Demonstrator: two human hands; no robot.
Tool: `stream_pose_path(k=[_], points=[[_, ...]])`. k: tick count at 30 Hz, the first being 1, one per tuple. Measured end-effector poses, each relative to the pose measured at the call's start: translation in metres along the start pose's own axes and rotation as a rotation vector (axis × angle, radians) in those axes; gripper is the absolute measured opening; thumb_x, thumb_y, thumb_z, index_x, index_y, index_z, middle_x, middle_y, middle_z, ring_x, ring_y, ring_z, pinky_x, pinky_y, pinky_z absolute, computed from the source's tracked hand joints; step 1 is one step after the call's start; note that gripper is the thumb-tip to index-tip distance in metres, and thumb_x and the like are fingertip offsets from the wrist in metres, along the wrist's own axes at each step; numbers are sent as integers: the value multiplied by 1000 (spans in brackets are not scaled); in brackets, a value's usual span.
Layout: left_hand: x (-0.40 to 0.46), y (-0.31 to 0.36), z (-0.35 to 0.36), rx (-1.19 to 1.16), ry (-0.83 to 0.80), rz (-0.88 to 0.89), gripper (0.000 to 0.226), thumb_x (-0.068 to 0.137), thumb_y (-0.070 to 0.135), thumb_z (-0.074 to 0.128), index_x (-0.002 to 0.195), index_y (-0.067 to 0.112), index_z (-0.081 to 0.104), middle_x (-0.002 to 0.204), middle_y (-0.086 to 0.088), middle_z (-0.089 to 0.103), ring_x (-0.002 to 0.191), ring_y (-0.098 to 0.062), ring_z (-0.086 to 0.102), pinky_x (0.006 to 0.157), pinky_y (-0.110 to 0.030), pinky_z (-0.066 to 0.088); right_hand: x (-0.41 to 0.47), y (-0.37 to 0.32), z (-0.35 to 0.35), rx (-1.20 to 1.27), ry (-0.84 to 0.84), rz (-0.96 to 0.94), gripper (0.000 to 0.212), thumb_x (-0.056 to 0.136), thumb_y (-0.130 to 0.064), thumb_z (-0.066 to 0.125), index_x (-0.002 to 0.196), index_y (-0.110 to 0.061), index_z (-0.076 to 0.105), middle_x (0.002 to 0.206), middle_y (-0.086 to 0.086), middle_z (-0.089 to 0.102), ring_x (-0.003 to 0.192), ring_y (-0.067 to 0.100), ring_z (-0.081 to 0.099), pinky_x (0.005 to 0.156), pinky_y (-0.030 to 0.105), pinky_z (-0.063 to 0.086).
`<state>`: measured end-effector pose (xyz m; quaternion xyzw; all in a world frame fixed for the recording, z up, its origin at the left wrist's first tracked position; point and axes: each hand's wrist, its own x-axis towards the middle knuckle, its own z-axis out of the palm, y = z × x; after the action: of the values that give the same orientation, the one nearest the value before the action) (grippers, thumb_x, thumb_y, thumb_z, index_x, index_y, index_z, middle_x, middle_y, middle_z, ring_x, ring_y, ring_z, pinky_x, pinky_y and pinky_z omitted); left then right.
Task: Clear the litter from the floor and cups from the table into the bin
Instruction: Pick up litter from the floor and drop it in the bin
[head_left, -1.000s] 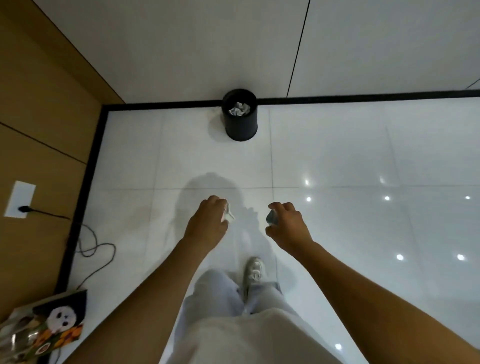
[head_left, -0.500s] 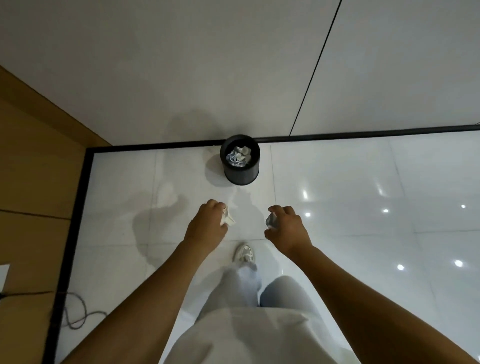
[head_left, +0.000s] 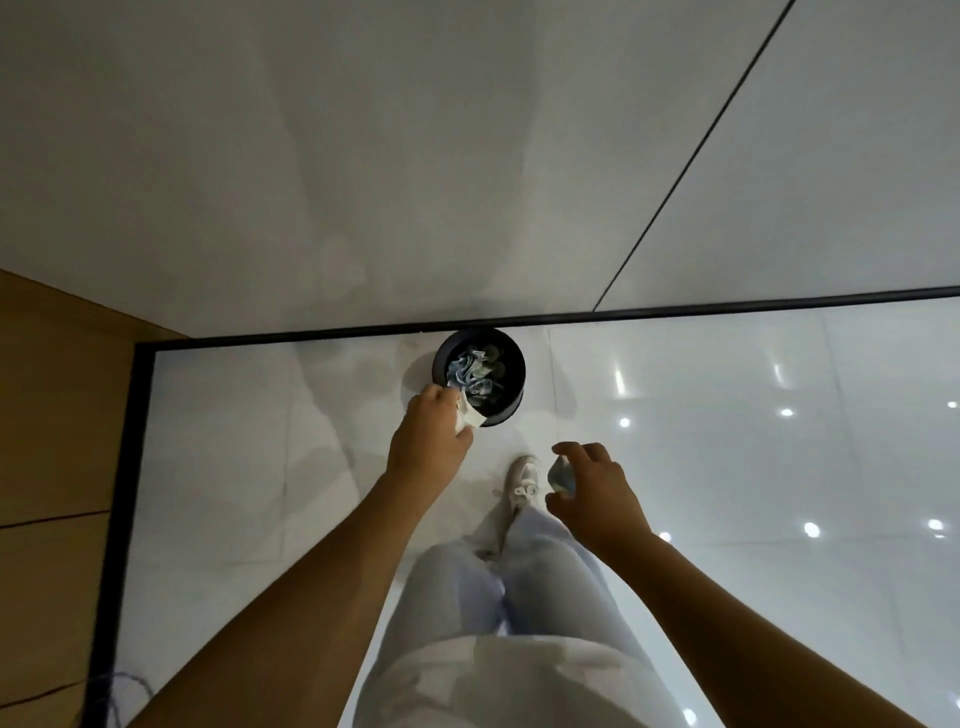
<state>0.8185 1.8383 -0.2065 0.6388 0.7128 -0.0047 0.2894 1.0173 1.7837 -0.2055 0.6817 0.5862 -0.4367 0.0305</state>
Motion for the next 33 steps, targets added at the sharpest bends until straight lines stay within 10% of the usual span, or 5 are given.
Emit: stream_pose_path(k=[10,22,33], points=[[150,-8,54,83,-130,-77,52,88,24,64,134,11,43,133,-10,45,123,-29,44,93,-38,45,120,13,-3,8,-21,50,60,84,-23,68,139,-24,43,137,3,44,119,27,49,94,34,49],[122,-78,61,350,-132,109,49,100,38,37,144,15,36,149,-7,38,138,-22,33,114,-31,26,230,-68,39,-25,-21,23,71,87,-26,66,148,-27,29,155,5,26,133,33,34,101,42,43],[103,-25,8,486,-271,344,48,100,35,35,143,14,36,145,-6,40,134,-21,34,114,-32,22,134,-38,12,76,31,221,60,91,-28,61,145,-23,36,148,7,37,130,30,41,101,41,44]])
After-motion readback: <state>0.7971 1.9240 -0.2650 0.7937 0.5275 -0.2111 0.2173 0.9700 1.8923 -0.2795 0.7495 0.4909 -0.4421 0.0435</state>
